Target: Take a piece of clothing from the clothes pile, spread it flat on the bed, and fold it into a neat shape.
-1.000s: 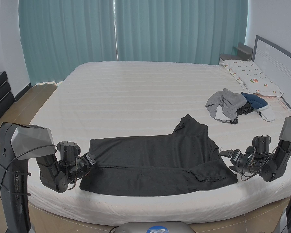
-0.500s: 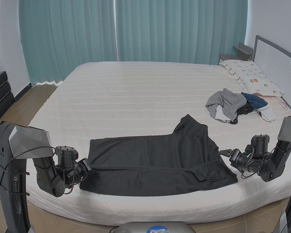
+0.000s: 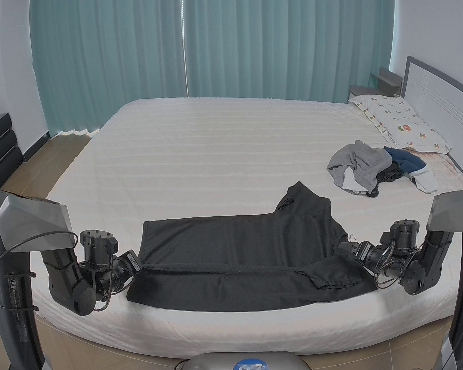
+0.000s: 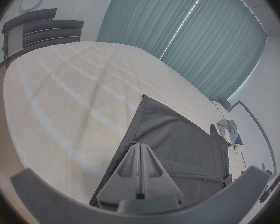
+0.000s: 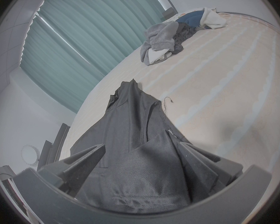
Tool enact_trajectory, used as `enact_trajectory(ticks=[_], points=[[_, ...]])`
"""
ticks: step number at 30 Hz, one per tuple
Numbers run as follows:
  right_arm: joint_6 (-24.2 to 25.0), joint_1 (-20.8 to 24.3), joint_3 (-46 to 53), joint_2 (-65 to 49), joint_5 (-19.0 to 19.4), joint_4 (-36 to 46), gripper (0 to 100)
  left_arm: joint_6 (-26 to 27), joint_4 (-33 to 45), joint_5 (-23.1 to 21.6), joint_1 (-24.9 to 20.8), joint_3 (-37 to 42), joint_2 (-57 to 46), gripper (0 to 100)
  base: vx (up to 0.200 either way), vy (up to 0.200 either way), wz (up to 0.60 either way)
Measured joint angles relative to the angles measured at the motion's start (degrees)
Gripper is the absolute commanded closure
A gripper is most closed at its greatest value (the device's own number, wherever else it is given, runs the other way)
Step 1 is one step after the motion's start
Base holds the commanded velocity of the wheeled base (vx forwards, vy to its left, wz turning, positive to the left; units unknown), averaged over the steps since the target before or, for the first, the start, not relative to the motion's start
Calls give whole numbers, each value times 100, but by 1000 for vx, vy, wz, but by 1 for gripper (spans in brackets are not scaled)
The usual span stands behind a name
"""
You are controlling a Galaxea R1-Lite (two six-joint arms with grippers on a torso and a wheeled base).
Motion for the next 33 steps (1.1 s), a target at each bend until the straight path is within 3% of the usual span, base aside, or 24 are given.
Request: enact_trajectory(ticks=[19,20,33], points=[[-101,-11,-304,505,50,-87,0,4,9,-1,-1,182,-267,100,0,0,0],[-101,-18,-311,516,52,-87,100,4,11,0,-1,184,-269,100,0,0,0],[-83,-74,-182,485,44,-394,100,11,11,-1,-1,223,-289,100,0,0,0]])
